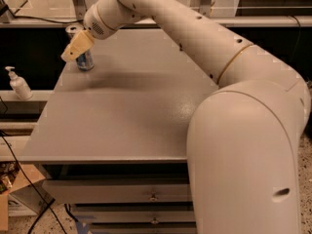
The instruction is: Knock redbull can over
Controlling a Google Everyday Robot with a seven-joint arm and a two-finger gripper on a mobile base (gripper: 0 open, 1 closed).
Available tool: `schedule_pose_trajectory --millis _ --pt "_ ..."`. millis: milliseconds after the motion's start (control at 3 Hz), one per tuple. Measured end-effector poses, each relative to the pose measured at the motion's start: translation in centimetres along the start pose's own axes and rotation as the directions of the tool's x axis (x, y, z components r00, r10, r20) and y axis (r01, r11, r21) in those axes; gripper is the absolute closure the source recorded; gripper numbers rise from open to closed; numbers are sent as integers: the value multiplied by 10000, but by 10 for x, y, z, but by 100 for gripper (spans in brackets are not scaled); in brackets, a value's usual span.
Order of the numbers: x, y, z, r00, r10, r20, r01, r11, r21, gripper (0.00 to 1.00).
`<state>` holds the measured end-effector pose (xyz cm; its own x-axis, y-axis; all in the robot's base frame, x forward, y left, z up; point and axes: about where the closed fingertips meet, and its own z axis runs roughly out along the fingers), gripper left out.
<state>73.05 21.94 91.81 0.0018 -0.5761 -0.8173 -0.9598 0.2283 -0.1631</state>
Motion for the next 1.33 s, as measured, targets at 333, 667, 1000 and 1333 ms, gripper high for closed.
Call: schedule_pose_trajectory --millis 333,667,1000,1333 --pt "5 -1 10 9994 354 38 -354 9994 -46 0" --pt "8 -1 15 9980 635 -6 -635 9979 -104 15" --pt "6 -1 17 9973 735 24 -735 9973 -65 39" --pt "5 -2 16 9970 766 78 -766 9971 -10 62"
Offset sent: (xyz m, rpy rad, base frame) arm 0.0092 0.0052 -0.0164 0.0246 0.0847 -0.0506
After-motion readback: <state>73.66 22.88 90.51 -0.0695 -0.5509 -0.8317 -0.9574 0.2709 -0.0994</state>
